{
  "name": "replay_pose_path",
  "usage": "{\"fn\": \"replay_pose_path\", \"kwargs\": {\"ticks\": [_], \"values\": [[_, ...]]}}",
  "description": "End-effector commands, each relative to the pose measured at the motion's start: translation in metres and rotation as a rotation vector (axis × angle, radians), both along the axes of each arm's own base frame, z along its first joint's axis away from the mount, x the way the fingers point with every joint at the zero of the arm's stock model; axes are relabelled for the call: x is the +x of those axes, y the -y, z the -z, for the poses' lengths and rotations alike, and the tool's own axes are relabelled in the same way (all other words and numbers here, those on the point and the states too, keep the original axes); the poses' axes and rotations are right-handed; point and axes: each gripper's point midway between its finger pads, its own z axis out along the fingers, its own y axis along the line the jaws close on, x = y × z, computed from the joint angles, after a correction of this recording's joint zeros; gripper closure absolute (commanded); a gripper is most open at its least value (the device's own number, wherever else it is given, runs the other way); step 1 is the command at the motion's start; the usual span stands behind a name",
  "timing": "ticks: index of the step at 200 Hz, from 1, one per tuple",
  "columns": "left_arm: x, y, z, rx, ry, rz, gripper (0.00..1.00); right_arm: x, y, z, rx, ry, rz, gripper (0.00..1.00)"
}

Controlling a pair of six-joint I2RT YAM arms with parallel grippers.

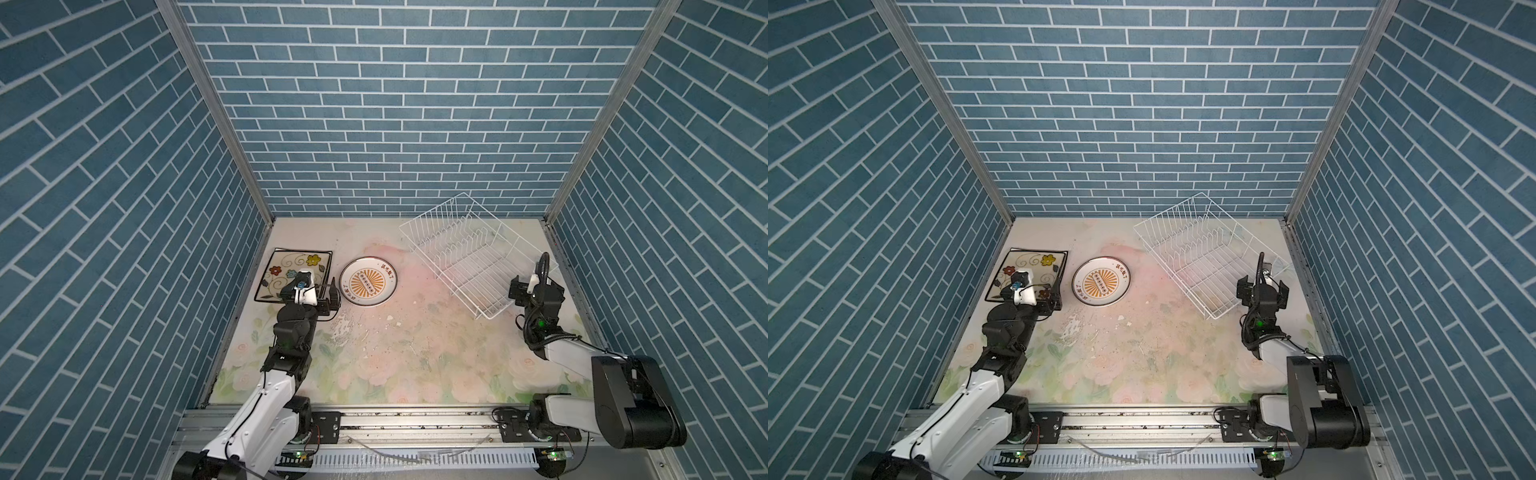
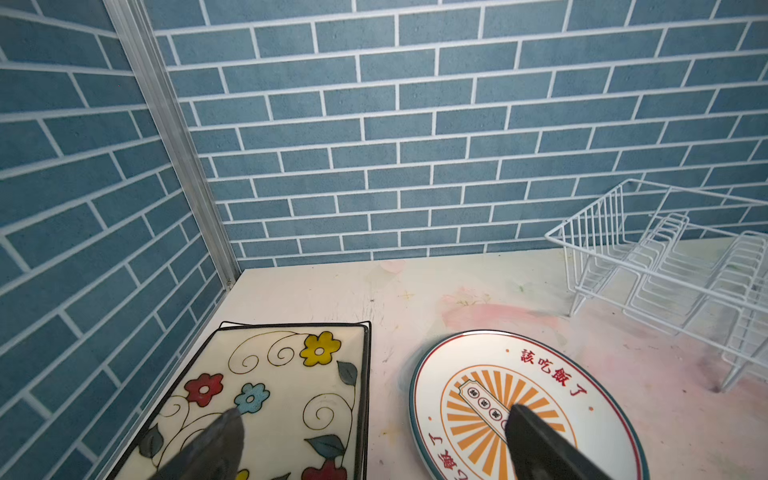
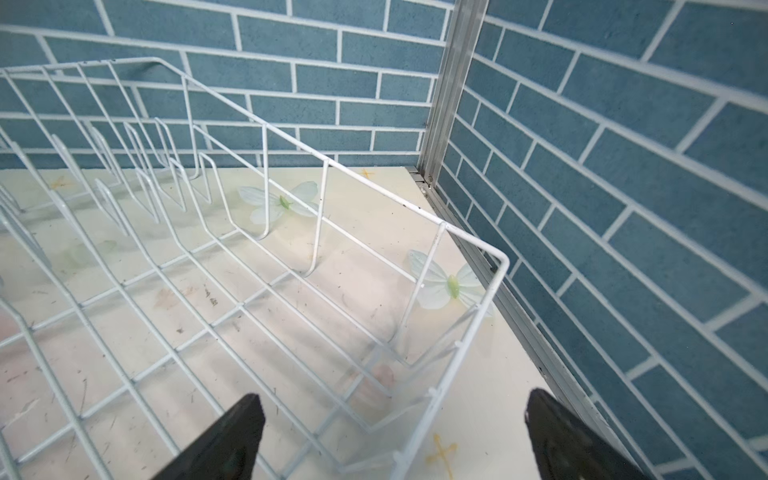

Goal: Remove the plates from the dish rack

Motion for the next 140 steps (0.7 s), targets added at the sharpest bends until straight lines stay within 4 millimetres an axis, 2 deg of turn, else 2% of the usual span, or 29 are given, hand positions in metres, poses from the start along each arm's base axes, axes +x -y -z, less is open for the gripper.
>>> {"fn": "replay_pose_path", "kwargs": {"ticks": [1, 38, 67, 105, 113, 125, 140], "values": [[0.004, 0.001, -0.008, 0.055, 0.055, 0.003, 0.00, -0.006, 0.009, 0.014, -0.004, -0.030, 0.007, 0.01], [0.019, -0.006, 0.020, 0.080, 0.005, -0.046, 0.00, -0.009, 0.010, 0.013, 0.009, -0.012, 0.000, 0.01], [0.020, -0.011, 0.034, 0.080, -0.009, -0.078, 0.00, -0.012, 0.015, 0.012, 0.030, 0.000, 0.012, 0.01], [0.020, -0.015, 0.035, 0.121, -0.048, -0.100, 0.00, -0.013, 0.017, 0.013, 0.069, 0.015, 0.016, 0.01], [0.020, -0.016, 0.038, 0.127, -0.062, -0.100, 0.00, -0.010, 0.012, 0.007, 0.105, 0.068, -0.006, 0.01], [0.020, -0.016, 0.042, 0.132, -0.073, -0.103, 0.00, -0.005, 0.002, 0.011, 0.106, 0.052, -0.061, 0.01], [0.019, -0.017, 0.044, 0.127, -0.054, -0.111, 0.00, 0.000, 0.007, 0.016, 0.105, 0.056, -0.034, 0.01]]}}
